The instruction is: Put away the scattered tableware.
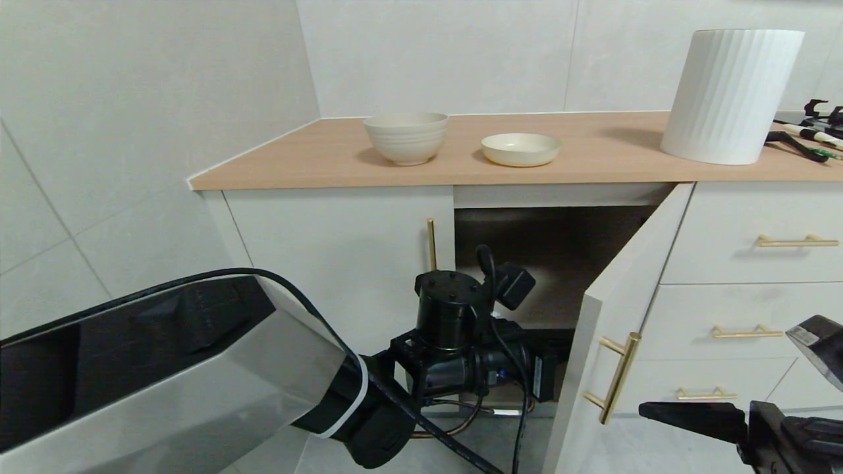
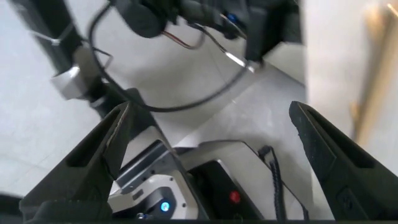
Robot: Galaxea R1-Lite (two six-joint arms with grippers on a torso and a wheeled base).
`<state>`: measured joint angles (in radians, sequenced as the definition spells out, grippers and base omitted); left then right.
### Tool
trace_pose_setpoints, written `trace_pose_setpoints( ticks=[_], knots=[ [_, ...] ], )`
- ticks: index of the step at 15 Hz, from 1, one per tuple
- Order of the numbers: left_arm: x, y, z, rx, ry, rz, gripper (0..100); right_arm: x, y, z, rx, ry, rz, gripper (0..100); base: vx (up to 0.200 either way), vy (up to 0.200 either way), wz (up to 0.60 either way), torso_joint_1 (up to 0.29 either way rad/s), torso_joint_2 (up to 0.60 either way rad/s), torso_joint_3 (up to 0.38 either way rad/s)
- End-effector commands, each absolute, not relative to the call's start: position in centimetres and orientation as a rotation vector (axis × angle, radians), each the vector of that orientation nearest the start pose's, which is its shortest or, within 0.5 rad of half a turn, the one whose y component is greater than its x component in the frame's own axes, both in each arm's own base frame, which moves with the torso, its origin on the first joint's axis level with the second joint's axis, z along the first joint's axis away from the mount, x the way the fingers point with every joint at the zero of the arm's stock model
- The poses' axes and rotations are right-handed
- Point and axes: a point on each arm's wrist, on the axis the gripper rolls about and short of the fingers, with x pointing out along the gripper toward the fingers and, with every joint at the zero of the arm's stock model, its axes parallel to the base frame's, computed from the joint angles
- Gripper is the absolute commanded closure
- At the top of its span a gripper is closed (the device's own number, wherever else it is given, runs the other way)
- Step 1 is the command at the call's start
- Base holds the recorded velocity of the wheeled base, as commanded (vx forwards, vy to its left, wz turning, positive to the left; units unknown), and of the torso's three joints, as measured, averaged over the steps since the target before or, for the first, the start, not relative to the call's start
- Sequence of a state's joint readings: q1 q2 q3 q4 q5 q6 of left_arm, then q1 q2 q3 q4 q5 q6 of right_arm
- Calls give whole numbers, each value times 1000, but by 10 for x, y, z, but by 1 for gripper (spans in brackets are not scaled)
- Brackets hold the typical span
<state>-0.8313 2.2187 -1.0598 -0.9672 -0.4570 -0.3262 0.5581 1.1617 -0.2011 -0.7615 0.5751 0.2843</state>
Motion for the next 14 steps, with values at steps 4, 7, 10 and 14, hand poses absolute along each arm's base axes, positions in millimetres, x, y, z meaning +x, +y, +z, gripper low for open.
trace_pose_setpoints(
  ticks=[4,7,10,14],
  knots=[
    [206,-358,153,-188,515,-1459,100,84,80,177,248,220,1216,0,0,0,0,0,0,0],
    [189,-363,158,-162,547,-1448,100,81,78,178,249,219,1220,0,0,0,0,0,0,0],
    [195,-317,166,-181,504,-1325,100,85,82,175,249,258,1213,0,0,0,0,0,0,0],
    [211,-242,161,-215,387,-1011,100,119,97,175,251,327,1125,0,0,0,0,0,0,0]
  ],
)
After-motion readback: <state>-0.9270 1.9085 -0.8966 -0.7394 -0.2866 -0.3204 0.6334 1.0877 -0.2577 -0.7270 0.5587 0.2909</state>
